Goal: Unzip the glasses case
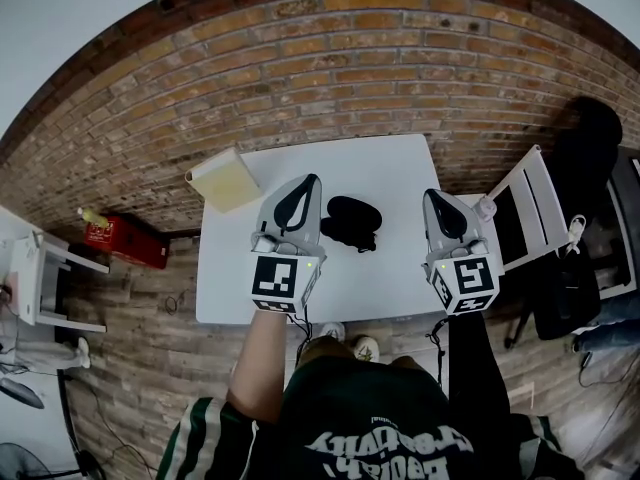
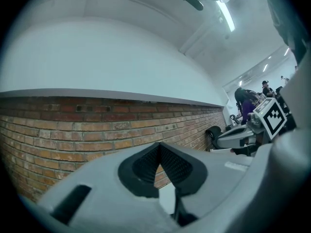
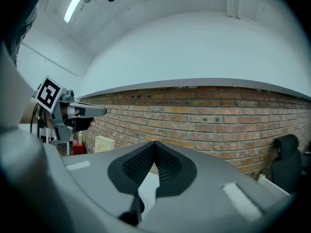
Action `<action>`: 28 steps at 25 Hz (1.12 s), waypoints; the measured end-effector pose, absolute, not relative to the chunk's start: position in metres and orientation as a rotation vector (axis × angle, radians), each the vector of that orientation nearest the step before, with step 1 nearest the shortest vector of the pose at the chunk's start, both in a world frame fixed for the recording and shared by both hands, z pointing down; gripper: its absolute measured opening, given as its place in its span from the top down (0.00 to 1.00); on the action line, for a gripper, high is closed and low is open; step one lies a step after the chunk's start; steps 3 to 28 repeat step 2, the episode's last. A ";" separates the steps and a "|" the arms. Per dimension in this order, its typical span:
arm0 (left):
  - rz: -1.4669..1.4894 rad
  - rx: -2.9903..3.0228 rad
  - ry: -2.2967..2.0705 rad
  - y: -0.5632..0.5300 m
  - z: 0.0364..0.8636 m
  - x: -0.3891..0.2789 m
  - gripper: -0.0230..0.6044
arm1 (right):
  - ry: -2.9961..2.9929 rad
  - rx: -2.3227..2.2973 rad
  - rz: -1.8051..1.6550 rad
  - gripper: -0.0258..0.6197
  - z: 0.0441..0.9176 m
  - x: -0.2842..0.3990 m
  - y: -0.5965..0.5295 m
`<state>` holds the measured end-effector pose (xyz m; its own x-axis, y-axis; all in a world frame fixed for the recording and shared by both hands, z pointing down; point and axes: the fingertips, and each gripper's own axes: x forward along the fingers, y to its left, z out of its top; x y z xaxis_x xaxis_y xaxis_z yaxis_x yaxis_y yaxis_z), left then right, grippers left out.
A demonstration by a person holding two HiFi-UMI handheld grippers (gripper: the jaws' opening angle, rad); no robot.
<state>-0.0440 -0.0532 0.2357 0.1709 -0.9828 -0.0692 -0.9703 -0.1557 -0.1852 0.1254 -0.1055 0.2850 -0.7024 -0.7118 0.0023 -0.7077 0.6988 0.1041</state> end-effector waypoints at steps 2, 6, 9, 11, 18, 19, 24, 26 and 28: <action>-0.097 -2.253 1.908 -0.056 0.234 -0.045 0.97 | -2.858 1.200 -0.149 0.94 0.283 0.125 -0.109; -0.097 -2.253 1.908 -0.056 0.234 -0.045 0.97 | -2.858 1.200 -0.149 0.94 0.283 0.125 -0.109; -0.097 -2.253 1.908 -0.056 0.234 -0.045 0.97 | -2.858 1.200 -0.149 0.94 0.283 0.125 -0.109; -0.097 -2.253 1.908 -0.056 0.234 -0.045 0.97 | -2.858 1.200 -0.149 0.94 0.283 0.125 -0.109; -0.097 -2.253 1.908 -0.056 0.234 -0.045 0.97 | -2.858 1.200 -0.149 0.94 0.283 0.125 -0.109; -0.097 -2.253 1.908 -0.056 0.234 -0.045 0.97 | -2.858 1.200 -0.149 0.94 0.283 0.125 -0.109; -0.097 -2.253 1.908 -0.056 0.234 -0.045 0.97 | -2.858 1.200 -0.149 0.94 0.283 0.125 -0.109; -0.097 -2.253 1.908 -0.056 0.234 -0.045 0.97 | -2.858 1.200 -0.149 0.94 0.283 0.125 -0.109; -0.097 -2.253 1.908 -0.056 0.234 -0.045 0.97 | -2.858 1.200 -0.149 0.94 0.283 0.125 -0.109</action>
